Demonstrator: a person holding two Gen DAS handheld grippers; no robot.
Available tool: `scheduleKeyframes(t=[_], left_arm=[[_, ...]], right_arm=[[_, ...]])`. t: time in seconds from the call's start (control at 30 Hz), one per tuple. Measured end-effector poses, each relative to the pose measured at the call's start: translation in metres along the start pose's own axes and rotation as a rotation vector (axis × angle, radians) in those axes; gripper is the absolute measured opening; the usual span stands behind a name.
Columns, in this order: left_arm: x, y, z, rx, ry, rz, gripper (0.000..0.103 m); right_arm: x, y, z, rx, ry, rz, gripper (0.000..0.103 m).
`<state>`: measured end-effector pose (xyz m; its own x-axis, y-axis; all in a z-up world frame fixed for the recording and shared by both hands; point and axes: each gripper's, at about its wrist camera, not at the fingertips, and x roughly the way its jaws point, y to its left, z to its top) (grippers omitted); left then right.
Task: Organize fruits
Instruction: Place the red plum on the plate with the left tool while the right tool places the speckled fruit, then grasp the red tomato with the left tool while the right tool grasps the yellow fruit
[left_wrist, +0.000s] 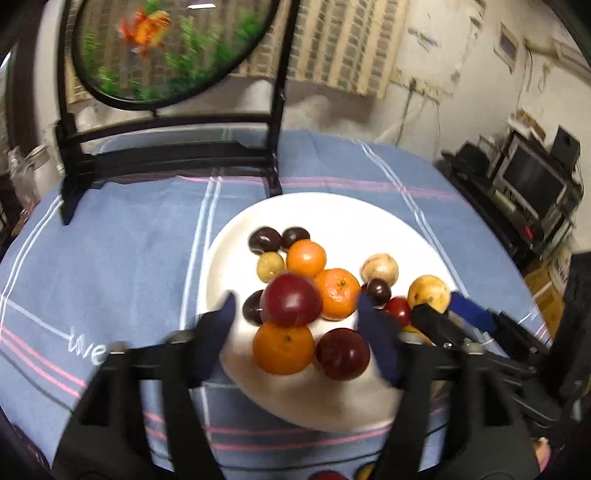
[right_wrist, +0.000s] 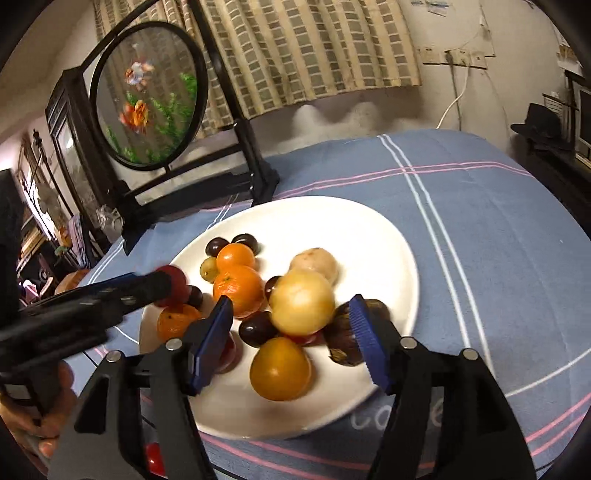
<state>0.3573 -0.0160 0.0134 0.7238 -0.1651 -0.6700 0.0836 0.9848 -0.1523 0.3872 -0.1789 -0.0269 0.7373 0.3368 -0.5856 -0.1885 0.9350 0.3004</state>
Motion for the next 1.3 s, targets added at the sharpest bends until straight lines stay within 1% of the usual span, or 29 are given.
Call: scheduleKeyframes(t=[0.03,0.1,0.17,0.23,0.27,0.3,0.33,0.43,0.5,0.57,0.63,0.7,0.8,0.83,0.87,0.9,0.93,0.97,1.03,1.07,1.17,1.27,1.3], left_arm=[[-0.009,0.0,0.0,-0.003,-0.022,0.015,0.083],[-0.033,0.002,-0.006,0.01,-0.062,0.046,0.095],[-0.053,0.005,-0.019,0.018,-0.093,0.074,0.101],[-0.068,0.011,-0.038,0.032,-0.107,0.103,0.101],[-0.072,0.016,-0.051,0.029,-0.107,0.115,0.101],[-0.073,0.02,-0.06,0.022,-0.104,0.119,0.101],[-0.074,0.027,-0.072,0.014,-0.093,0.13,0.101],[-0.072,0.035,-0.089,0.012,-0.041,0.175,0.101],[-0.076,0.041,-0.092,-0.011,-0.027,0.176,0.101],[-0.08,0.045,-0.091,-0.038,-0.031,0.15,0.101],[-0.086,0.049,-0.09,-0.062,-0.046,0.136,0.101],[-0.089,0.049,-0.091,-0.062,-0.056,0.151,0.101],[-0.089,0.047,-0.092,-0.047,-0.059,0.172,0.101],[-0.089,0.046,-0.092,-0.047,-0.056,0.168,0.101],[-0.089,0.046,-0.092,-0.048,-0.054,0.164,0.101],[-0.089,0.046,-0.092,-0.05,-0.051,0.155,0.101],[-0.089,0.046,-0.092,-0.05,-0.049,0.149,0.101],[-0.089,0.045,-0.092,-0.048,-0.048,0.146,0.101],[-0.091,0.043,-0.093,-0.043,-0.051,0.15,0.101],[-0.091,0.043,-0.093,-0.043,-0.05,0.15,0.101],[-0.092,0.043,-0.092,-0.048,-0.051,0.135,0.101],[-0.093,0.042,-0.092,-0.044,-0.056,0.139,0.101],[-0.093,0.042,-0.092,-0.043,-0.055,0.14,0.101]], right_arm=[[-0.003,0.0,0.0,0.001,0.004,0.003,0.066],[-0.014,0.005,-0.001,-0.024,0.001,0.016,0.066],[-0.024,0.015,-0.006,-0.074,-0.001,0.006,0.066],[-0.036,0.028,-0.016,-0.136,0.008,-0.035,0.074],[-0.04,0.034,-0.022,-0.161,0.016,-0.043,0.081],[-0.043,0.038,-0.027,-0.182,0.024,-0.04,0.087],[-0.047,0.045,-0.037,-0.221,0.04,-0.03,0.089],[-0.054,0.059,-0.054,-0.293,0.09,-0.014,0.089],[-0.059,0.065,-0.065,-0.337,0.11,0.021,0.089],[-0.061,0.074,-0.076,-0.385,0.121,0.018,0.089],[-0.057,0.075,-0.083,-0.394,0.166,0.024,0.089],[-0.051,0.074,-0.088,-0.389,0.208,0.024,0.089],[-0.05,0.075,-0.094,-0.4,0.214,0.042,0.089],[-0.05,0.076,-0.094,-0.407,0.212,0.032,0.089],[-0.05,0.077,-0.095,-0.416,0.217,0.025,0.085],[-0.048,0.078,-0.097,-0.425,0.23,0.031,0.078],[-0.047,0.079,-0.098,-0.425,0.246,0.038,0.074],[-0.044,0.079,-0.099,-0.427,0.262,0.038,0.064],[-0.037,0.078,-0.102,-0.426,0.297,0.031,0.056],[-0.036,0.077,-0.104,-0.428,0.305,0.027,0.054],[-0.035,0.079,-0.105,-0.438,0.301,0.023,0.053],[-0.032,0.083,-0.106,-0.461,0.298,0.02,0.053],[-0.031,0.085,-0.107,-0.467,0.297,0.017,0.051]])
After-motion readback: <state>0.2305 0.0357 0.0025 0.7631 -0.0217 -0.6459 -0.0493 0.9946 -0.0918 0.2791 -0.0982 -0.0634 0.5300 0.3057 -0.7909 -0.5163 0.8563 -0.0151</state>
